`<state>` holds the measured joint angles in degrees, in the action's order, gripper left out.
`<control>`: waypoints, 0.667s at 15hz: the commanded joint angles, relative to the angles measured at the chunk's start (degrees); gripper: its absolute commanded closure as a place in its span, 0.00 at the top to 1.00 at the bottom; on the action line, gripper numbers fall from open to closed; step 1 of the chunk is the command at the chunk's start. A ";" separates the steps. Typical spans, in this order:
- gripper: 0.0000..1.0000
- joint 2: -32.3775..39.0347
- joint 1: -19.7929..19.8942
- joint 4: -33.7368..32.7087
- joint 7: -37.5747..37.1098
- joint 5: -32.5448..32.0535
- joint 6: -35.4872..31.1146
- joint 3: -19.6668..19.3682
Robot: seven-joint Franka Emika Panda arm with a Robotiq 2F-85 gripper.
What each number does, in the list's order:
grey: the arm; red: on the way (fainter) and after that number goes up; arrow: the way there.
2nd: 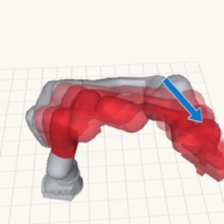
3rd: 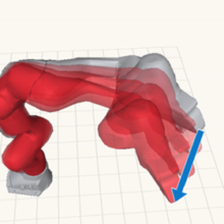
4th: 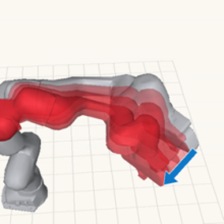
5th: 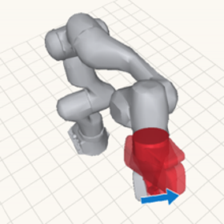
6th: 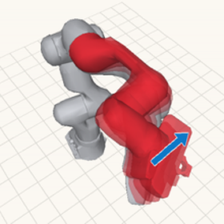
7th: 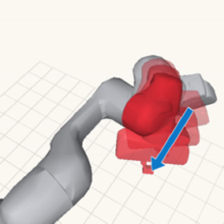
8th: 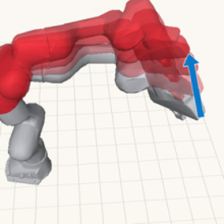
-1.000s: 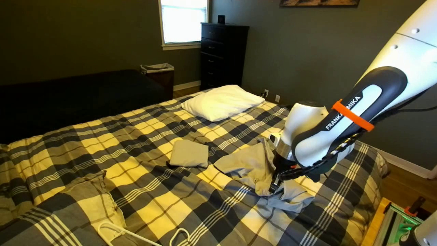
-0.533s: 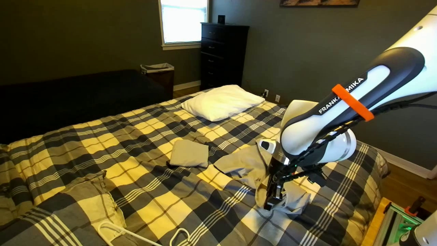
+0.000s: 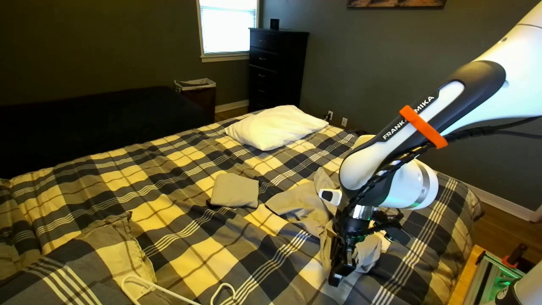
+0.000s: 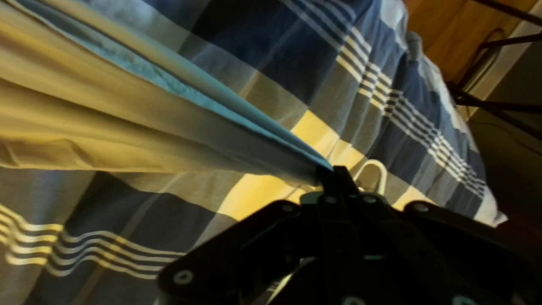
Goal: Unfold the pillowcase
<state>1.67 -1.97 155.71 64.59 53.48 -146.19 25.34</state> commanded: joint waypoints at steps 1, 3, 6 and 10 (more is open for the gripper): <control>0.27 2.17 -4.73 -1.57 7.85 6.00 8.14 -4.81; 0.35 2.38 -5.88 -0.94 5.73 4.87 7.56 -6.64; 0.57 -0.09 -6.12 1.82 -0.39 -0.17 1.73 -9.78; 0.88 0.65 -4.56 1.88 -6.16 -5.08 -8.42 -14.17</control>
<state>2.14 -6.82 157.66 63.77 52.79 -148.88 14.28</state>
